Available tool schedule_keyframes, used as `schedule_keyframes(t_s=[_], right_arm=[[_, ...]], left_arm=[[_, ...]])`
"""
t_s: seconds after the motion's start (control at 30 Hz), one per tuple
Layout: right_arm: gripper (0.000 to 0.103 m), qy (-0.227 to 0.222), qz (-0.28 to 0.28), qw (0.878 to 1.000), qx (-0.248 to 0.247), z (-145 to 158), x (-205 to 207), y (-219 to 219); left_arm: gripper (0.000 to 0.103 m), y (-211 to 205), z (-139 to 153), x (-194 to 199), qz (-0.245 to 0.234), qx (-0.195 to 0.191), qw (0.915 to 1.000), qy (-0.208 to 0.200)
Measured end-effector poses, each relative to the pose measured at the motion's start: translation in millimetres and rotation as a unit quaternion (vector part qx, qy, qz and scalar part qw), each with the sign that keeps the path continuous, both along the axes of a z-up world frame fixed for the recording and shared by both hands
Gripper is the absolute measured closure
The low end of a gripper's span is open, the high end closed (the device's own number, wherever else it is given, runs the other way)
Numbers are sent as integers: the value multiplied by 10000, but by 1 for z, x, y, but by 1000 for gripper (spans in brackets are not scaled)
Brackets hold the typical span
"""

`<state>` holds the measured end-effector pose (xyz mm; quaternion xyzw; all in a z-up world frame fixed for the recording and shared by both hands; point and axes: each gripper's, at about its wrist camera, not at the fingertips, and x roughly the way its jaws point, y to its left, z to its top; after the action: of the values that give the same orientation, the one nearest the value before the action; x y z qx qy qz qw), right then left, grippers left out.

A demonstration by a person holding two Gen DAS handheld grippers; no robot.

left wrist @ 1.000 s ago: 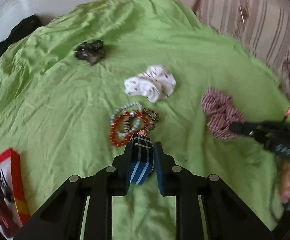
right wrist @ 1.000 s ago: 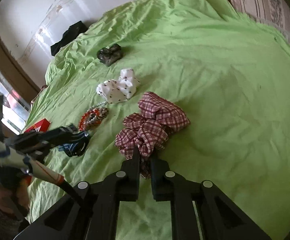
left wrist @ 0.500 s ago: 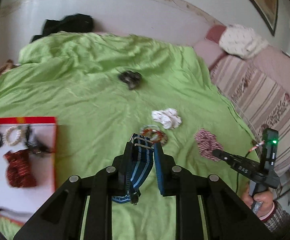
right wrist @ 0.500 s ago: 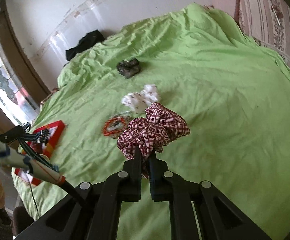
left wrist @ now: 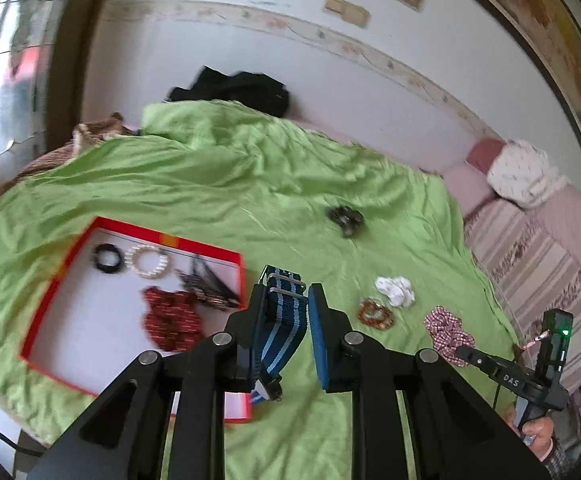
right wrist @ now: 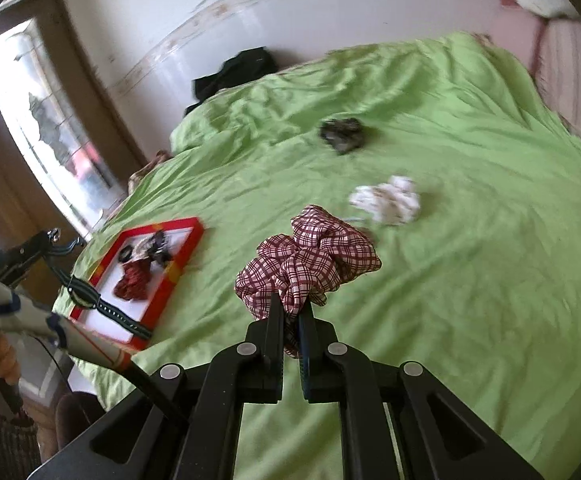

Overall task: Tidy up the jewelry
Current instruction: 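Carry the strap into the tray with the left tool while the right tool carries the scrunchie there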

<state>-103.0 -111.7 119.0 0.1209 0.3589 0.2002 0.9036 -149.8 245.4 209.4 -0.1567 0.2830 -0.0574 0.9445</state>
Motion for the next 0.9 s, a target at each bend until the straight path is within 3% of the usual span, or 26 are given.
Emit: schedule_keyframes(t_s=[0.23,0.37,0.6,0.9], right_arm=[[96,-177,859,9957,-293,30,2,88],[96,-211,1378,9893,-437,35,7,149],[96,-30,2129,9740,-780,14,8,242],[96,492,2660,9591,-833,-27,12,306]], left_arm=[[83,63,3,-14,402,40,9992,-31],[83,98,-18,-1,540,-28,9982,244],[83,144,-76,27,831,-240,9930,801],[83,164,-108,48,1295,362,9849,1093]])
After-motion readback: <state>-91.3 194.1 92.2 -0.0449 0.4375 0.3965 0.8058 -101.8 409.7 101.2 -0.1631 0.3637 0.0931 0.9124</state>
